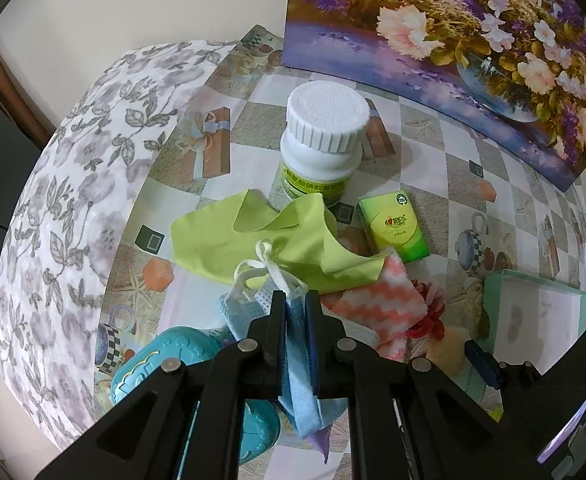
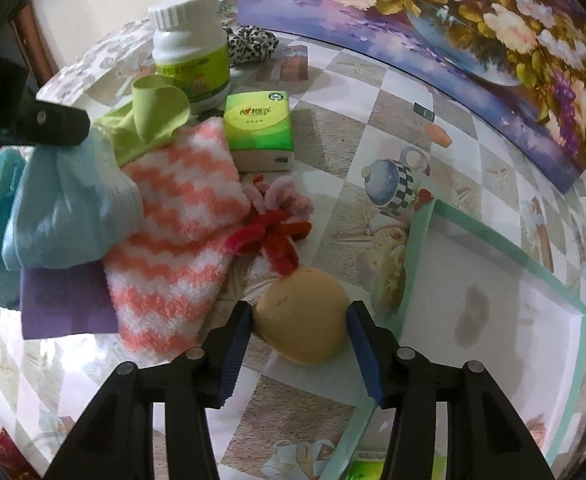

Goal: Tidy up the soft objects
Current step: 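Grasp the beige round sponge with the right tool while the left tool holds the mask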

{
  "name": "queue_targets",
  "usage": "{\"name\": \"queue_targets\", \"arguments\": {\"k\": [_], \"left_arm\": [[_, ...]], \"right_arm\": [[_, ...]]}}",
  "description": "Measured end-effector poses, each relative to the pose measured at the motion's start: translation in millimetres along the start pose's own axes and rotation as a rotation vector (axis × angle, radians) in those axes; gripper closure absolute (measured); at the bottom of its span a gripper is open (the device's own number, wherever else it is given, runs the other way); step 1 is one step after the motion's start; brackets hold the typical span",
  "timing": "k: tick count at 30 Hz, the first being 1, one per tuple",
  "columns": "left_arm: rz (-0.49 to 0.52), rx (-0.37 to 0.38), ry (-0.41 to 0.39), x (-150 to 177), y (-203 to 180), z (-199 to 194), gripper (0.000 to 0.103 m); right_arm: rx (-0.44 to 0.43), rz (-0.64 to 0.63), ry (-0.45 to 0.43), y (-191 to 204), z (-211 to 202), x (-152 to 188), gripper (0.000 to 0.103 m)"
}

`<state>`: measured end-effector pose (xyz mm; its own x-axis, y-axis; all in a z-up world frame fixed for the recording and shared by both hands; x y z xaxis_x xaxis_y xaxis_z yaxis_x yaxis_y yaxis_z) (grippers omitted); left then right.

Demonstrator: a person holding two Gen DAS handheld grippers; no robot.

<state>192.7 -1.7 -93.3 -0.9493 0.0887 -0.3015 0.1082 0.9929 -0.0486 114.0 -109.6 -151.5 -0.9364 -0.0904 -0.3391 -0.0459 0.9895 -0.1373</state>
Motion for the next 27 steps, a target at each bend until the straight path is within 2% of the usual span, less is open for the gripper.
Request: {"name": "queue_targets", "arguments": {"k": [7,14,21,27], "left_arm": [[-0.003,-0.007,-0.003,0,2,0,0.094],[-0.010,-0.003,-0.020,-1,2,-5,0.095],[-0.014,0.028,-0.065,-5,0,-22,0.097],[-0.009,0.050,-0.149,-11,-4,-56,0.098]], "right_arm": [[-0.009,0.007,-0.002,-2,0,-2,0.052],[-0.076,0.056,-0.023,-6,-13,-8,0.053],[-0.103,0.109,-0.059,-18,-34,-16,0.053],[-0.110,0.174,-0.113,-39,-63,-24,0.053]]}}
Point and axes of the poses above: each gripper's, at about its wrist camera, not at the fingertips, and z roughly the way its jaws point, y to its left, x to its underside, the point moved 5 cm from there along z, roughly the way its jaws point, and after that the axes turned 3 degrees about -z, right-handed, at the moved point
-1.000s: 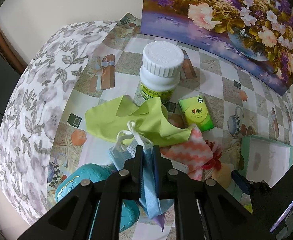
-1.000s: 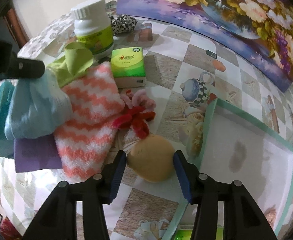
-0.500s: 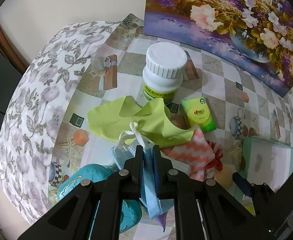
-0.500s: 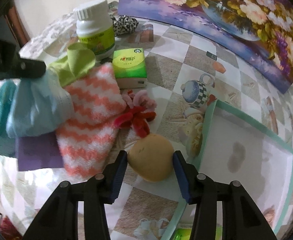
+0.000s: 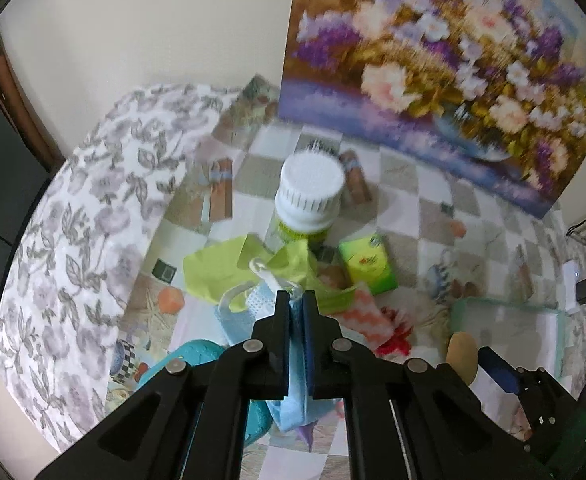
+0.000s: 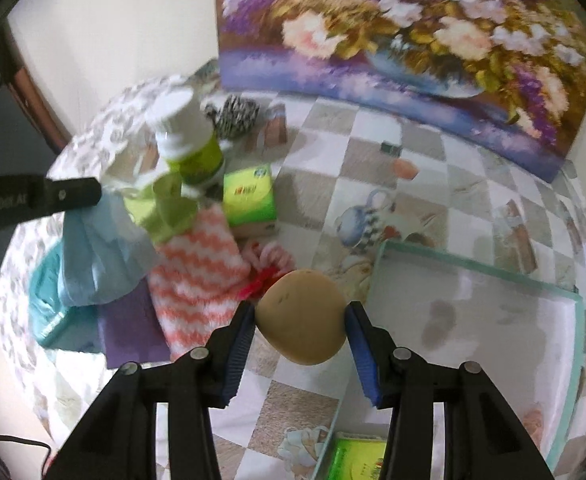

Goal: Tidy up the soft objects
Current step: 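Grasp the beige round sponge with the right tool while the left tool holds the mask, then carry the mask and sponge over the tray and open both tools to release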

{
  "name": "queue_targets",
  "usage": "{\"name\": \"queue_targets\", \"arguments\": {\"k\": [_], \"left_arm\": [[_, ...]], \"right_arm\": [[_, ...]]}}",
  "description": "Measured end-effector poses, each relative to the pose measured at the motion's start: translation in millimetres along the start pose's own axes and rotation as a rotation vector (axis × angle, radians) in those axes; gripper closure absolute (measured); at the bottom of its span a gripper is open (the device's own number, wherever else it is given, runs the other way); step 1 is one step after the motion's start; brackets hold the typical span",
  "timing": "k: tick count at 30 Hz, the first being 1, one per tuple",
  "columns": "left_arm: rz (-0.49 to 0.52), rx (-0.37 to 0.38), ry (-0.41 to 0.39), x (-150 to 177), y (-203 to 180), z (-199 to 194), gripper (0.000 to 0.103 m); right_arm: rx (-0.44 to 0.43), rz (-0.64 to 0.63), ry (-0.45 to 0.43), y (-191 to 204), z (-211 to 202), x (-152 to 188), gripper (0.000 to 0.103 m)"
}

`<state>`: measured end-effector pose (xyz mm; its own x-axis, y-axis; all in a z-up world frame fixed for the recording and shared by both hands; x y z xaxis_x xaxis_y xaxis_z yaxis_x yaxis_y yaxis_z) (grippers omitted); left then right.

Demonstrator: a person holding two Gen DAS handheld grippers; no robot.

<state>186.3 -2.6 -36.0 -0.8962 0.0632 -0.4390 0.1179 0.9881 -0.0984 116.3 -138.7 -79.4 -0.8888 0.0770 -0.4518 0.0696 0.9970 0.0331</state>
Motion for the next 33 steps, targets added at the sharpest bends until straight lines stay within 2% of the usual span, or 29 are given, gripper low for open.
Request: {"name": "queue_targets", "arguments": {"k": [7,16,27,33], "left_arm": [[0.006,0.044,-0.116,-10,-11,-49,0.098],[0.057,0.100,-0.211,-8,-48,-91,0.098],[0.232,0.153,-0.164,27,-138,-80,0.098],[0.352,0.209,-0.107,62,-199,-66,0.098]], "right_arm": [[0.017,0.082,-0.060,-31,-36,-11,0.053],[0.137,0.232,-0.097,-102,-74,-4,0.053],[0.326,0.476,-0.046,-211,-92,45,0.053],[0.375,0.562,-0.033,-248,-104,68,0.053]]}}
Point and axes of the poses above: each gripper's, at about its wrist camera, not at the fingertips, and z roughly the way its jaws point, y to its left, x to its underside, the point moved 5 cm from there along z, roughly the way its jaws point, and after that the axes turned 3 degrees about -z, right-handed, at the moved point
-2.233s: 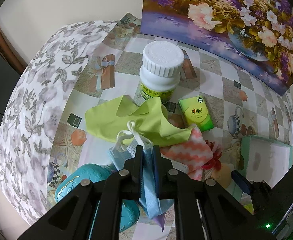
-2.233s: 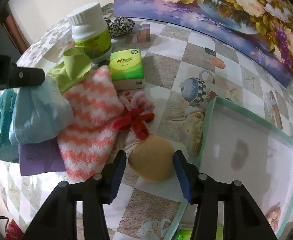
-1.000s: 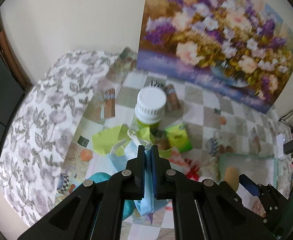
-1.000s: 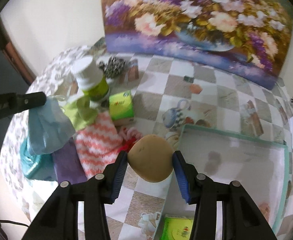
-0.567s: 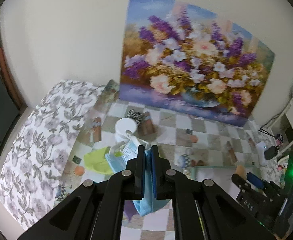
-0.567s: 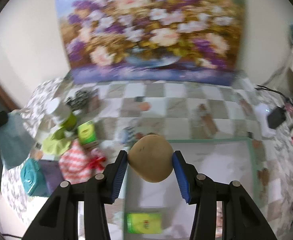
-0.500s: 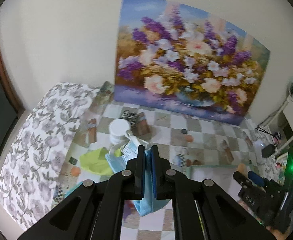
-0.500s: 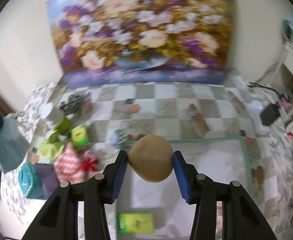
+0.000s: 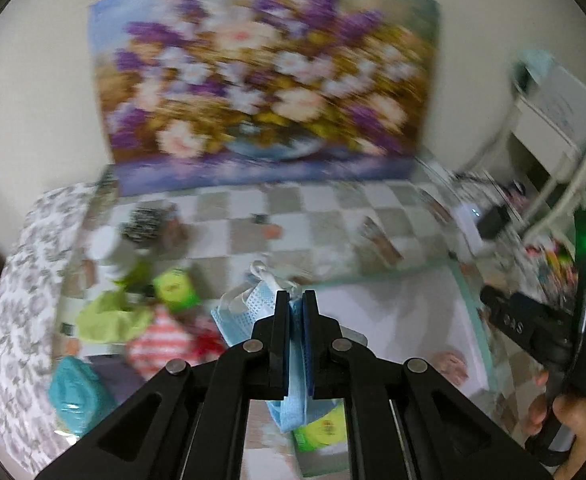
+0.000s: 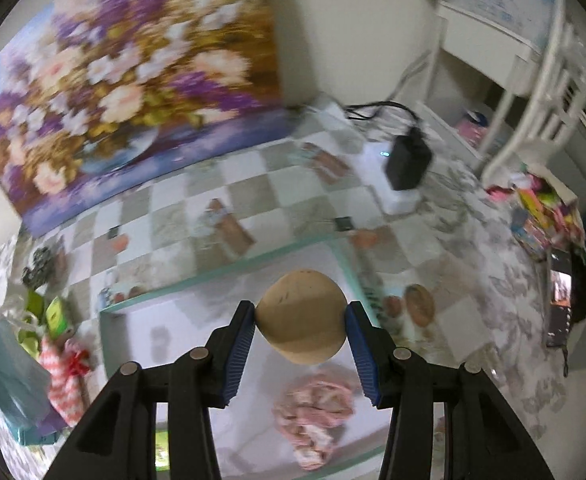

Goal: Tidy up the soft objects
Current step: 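Carry the mask and sponge over the tray and open both tools to release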

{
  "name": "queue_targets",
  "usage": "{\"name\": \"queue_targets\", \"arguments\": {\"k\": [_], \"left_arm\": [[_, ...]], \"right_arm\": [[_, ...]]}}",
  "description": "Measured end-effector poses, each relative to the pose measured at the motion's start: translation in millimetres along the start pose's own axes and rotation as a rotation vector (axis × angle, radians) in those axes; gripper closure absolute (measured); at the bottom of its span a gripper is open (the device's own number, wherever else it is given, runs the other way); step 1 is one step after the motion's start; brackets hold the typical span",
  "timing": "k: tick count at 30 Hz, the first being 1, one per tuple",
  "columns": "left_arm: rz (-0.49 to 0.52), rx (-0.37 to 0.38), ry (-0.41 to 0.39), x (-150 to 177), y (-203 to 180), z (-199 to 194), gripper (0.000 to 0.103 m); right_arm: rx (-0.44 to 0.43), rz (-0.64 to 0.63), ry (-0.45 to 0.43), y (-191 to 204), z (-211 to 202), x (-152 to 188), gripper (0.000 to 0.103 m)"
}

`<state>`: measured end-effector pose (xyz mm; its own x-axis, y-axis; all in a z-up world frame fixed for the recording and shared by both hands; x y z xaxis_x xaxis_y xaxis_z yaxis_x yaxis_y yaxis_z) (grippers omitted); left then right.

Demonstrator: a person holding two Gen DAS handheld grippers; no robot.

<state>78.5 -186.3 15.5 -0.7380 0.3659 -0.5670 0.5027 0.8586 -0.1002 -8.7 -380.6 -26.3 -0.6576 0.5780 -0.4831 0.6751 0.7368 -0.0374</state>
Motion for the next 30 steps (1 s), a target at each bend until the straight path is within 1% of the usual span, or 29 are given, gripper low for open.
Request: {"name": "queue_targets", "arguments": {"k": [2,4,7,12,18,20,22,23,24,25,26,30], "left_arm": [[0.027,0.022,0.028,7,-18,10,0.098],[0.058,0.039,0.057,17,-36,22,0.097],[0.087,0.035,0.096,33,-52,40,0.097],[0.069,0.039,0.129,44,-53,58,0.097],[0.024,0.041,0.151,46,-44,69,0.097],[0.018,0.036,0.161,47,-42,71,0.096],[0.009,0.037,0.174,48,-41,74,0.090],[0.003,0.035,0.183,49,-40,75,0.082],[0.000,0.033,0.189,50,-39,76,0.067],[-0.006,0.031,0.198,51,-38,77,0.059],[-0.012,0.031,0.203,51,-38,78,0.048],[-0.033,0.008,0.217,51,-31,80,0.046]], "right_arm": [[0.024,0.009,0.009,-8,2,2,0.053],[0.029,0.010,0.024,-12,7,4,0.053],[0.024,0.012,0.056,-15,17,10,0.053],[0.010,0.009,0.102,-13,33,19,0.053],[0.004,-0.009,0.158,-5,51,31,0.053],[0.002,-0.015,0.168,-3,54,32,0.053],[0.004,-0.026,0.176,-1,56,34,0.052],[0.006,-0.031,0.177,1,57,34,0.052],[0.008,-0.038,0.179,3,57,34,0.052],[0.012,-0.046,0.181,4,57,34,0.051],[0.015,-0.053,0.184,5,56,34,0.049],[0.024,-0.067,0.174,10,53,32,0.047]]}}
Point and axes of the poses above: each gripper's, at about its wrist camera, not at the fingertips, and z roughly the way its jaws point, y to its left, x to its underside, the point moved 5 cm from there along z, roughly the way its jaws point, and after that the axes turned 3 degrees about -z, right-handed, at the moved point
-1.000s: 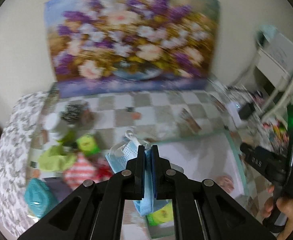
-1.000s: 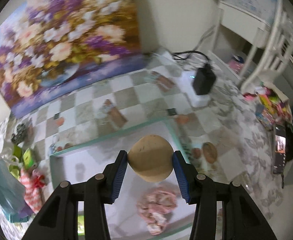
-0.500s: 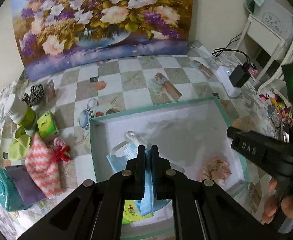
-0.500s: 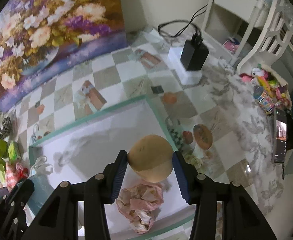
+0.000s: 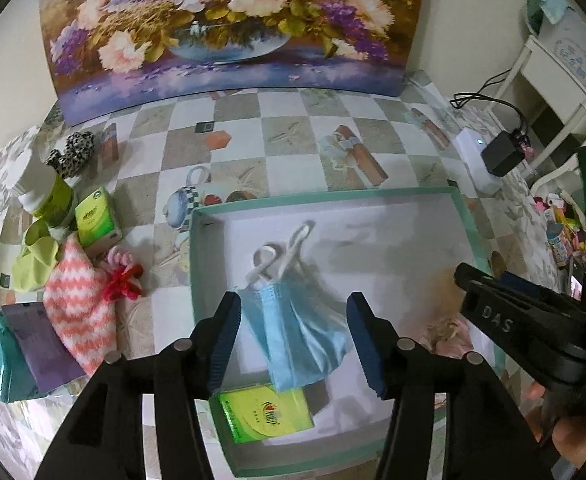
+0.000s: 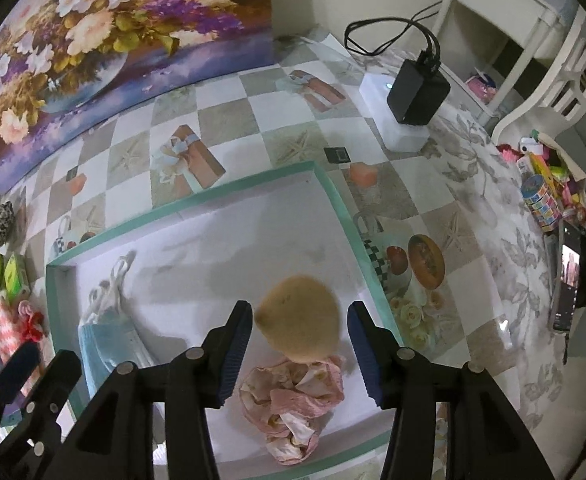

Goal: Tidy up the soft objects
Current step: 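Carry the mask and sponge over the tray and open both tools to release, then move both open tools back from the tray to the pile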

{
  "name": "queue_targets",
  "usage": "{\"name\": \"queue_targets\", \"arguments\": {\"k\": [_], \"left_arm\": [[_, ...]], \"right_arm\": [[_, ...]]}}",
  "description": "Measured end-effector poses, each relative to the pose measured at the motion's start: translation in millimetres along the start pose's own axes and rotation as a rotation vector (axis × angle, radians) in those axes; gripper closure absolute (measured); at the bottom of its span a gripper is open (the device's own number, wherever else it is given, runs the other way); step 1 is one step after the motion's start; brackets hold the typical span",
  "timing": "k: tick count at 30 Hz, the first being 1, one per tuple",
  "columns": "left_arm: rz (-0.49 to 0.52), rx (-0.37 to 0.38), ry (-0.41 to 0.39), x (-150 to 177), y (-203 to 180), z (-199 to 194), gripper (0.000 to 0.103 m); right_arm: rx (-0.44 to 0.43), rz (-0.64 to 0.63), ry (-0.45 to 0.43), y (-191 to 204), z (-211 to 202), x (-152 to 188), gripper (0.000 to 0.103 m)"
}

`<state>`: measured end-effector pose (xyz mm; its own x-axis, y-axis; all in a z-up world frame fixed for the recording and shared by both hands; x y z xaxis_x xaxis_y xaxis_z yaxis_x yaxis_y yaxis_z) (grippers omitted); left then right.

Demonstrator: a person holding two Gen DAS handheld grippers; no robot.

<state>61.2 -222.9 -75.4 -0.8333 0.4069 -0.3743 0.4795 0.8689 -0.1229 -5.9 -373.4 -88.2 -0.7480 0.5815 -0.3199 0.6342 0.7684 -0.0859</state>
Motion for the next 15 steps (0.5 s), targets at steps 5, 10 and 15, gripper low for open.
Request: {"name": "queue_targets", "arguments": {"k": [5,10,15], "left_arm": [[-0.040,-0.028,0.020,-1,12,0,0.035],[-0.091,-0.049,0.020,-6,29,-4,0.023],[-0.156,-0.067,0.012,-13,55,-8,0.020]], "right_arm": [[-0.002,-0.011,-0.016,5,-8,-2,0.045],[0.011,-0.030,-0.050,11,-23,-5,0.037],[0.007,-0.054,-0.084,19,-37,-7,0.035]]}}
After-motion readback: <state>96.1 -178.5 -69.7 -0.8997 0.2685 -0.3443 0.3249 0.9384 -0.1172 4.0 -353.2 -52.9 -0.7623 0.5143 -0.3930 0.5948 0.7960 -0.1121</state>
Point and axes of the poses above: each gripper's, at about its wrist camera, not at the fingertips, and z roughly the way its jaws point, y to its left, x to its underside, the point moved 5 cm from there along z, roughly the way its jaws point, and after that the axes turned 3 degrees about -z, right-handed, at the moved point
